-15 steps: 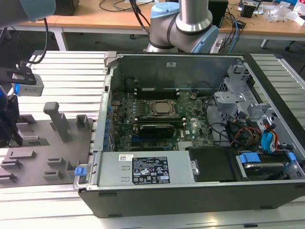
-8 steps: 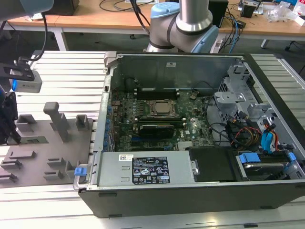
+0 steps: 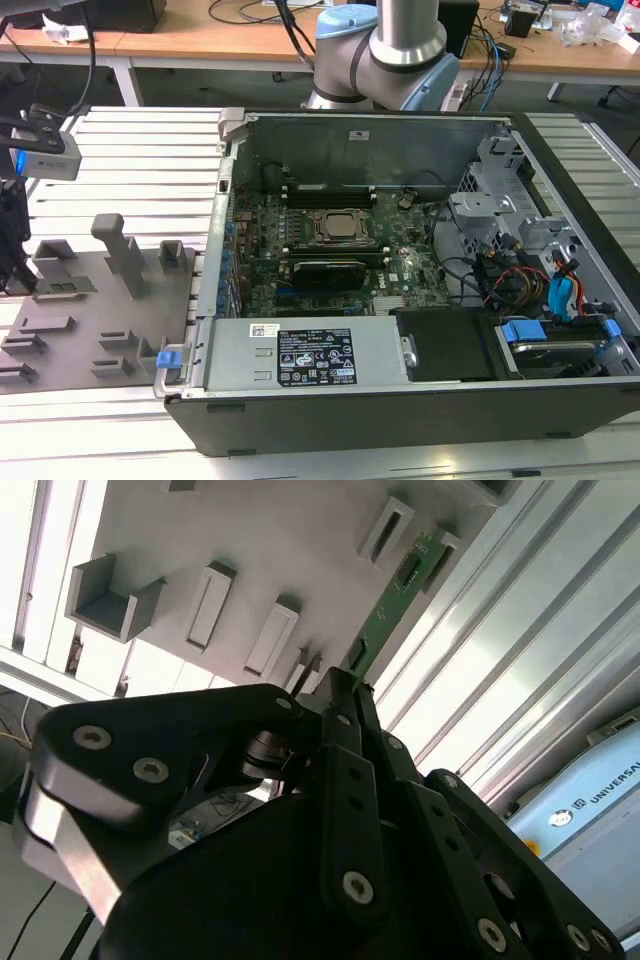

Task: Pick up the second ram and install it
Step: 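Pick up the second ram and move it above second insertion slot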

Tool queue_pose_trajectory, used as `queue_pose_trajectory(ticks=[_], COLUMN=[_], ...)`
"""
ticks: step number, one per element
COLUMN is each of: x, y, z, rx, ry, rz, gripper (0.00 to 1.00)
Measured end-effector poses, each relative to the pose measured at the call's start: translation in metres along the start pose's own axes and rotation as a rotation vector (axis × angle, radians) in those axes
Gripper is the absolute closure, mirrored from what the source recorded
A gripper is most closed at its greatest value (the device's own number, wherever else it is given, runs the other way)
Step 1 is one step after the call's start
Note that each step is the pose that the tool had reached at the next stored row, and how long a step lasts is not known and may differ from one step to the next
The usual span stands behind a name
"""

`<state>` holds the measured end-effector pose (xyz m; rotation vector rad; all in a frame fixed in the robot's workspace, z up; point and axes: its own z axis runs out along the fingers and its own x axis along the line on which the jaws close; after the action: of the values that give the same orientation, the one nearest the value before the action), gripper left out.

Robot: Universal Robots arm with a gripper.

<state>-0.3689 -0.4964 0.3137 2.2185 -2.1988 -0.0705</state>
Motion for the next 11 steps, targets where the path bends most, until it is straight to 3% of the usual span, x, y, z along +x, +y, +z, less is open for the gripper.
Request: queue_pose_trajectory(ticks=[11], x=[-0.0013], y=[0.0006], z=[-0.0146], rx=[0.0], ry=[0.0], rz=[0.0], gripper=[0.86])
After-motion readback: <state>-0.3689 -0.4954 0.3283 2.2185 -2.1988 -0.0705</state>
